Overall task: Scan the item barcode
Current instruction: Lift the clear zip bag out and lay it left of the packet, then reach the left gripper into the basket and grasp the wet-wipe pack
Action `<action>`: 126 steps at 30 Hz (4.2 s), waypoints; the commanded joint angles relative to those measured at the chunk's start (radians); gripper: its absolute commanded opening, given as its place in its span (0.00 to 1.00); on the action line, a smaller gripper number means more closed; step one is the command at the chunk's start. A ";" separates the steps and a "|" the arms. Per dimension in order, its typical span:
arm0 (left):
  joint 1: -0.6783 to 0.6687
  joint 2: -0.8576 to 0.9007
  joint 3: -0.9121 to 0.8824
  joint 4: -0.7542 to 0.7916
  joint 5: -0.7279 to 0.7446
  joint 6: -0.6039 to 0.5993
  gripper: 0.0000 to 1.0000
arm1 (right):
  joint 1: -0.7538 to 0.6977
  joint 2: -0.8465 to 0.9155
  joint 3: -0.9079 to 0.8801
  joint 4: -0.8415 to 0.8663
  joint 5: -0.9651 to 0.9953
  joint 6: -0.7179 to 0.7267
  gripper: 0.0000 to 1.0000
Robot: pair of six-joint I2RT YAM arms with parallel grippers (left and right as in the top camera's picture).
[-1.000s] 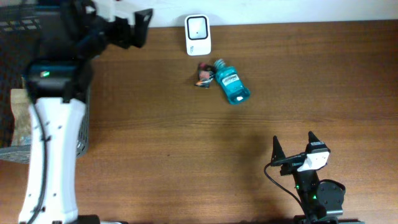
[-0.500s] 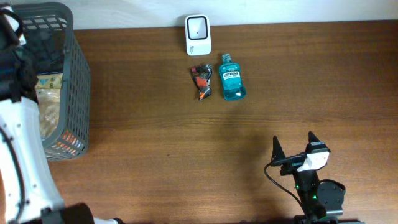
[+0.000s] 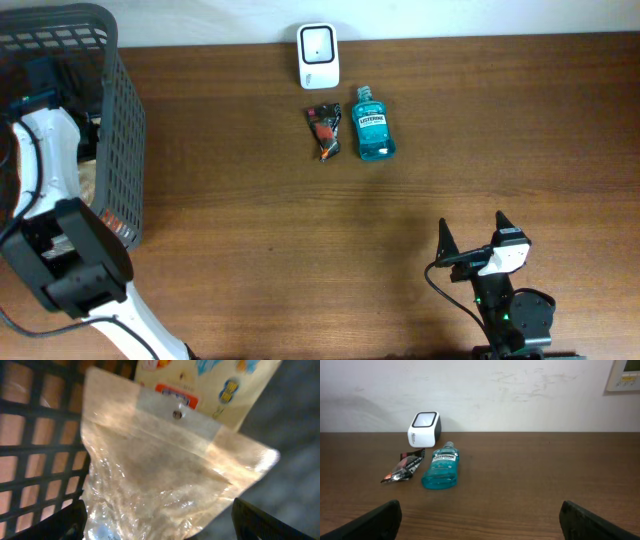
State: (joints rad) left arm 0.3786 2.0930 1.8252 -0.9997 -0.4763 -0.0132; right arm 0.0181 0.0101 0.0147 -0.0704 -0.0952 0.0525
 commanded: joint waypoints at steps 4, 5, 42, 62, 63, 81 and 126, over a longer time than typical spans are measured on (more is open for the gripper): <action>0.011 0.129 0.003 -0.005 -0.039 -0.010 0.96 | -0.006 -0.007 -0.009 0.000 0.002 0.004 0.98; 0.013 0.137 0.003 -0.006 -0.038 -0.010 0.96 | -0.006 -0.007 -0.009 0.000 0.002 0.004 0.98; 0.014 -0.461 0.327 0.048 0.930 -0.029 0.00 | -0.006 -0.007 -0.009 0.000 0.002 0.004 0.98; -0.761 0.026 0.217 -0.097 0.608 -0.056 0.00 | -0.006 -0.007 -0.009 0.000 0.002 0.004 0.98; -0.778 0.053 0.217 -0.097 0.606 -0.056 0.00 | -0.006 -0.007 -0.009 0.000 0.002 0.004 0.98; -0.517 0.102 0.944 -0.364 0.210 -0.151 0.99 | -0.006 -0.007 -0.009 0.000 0.002 0.004 0.98; 0.064 -0.053 -0.210 0.476 0.415 0.133 0.00 | -0.006 -0.007 -0.009 0.000 0.002 0.004 0.98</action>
State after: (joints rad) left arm 0.4355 2.1483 1.5898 -0.5156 -0.1478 0.1967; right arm 0.0181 0.0101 0.0147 -0.0704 -0.0952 0.0521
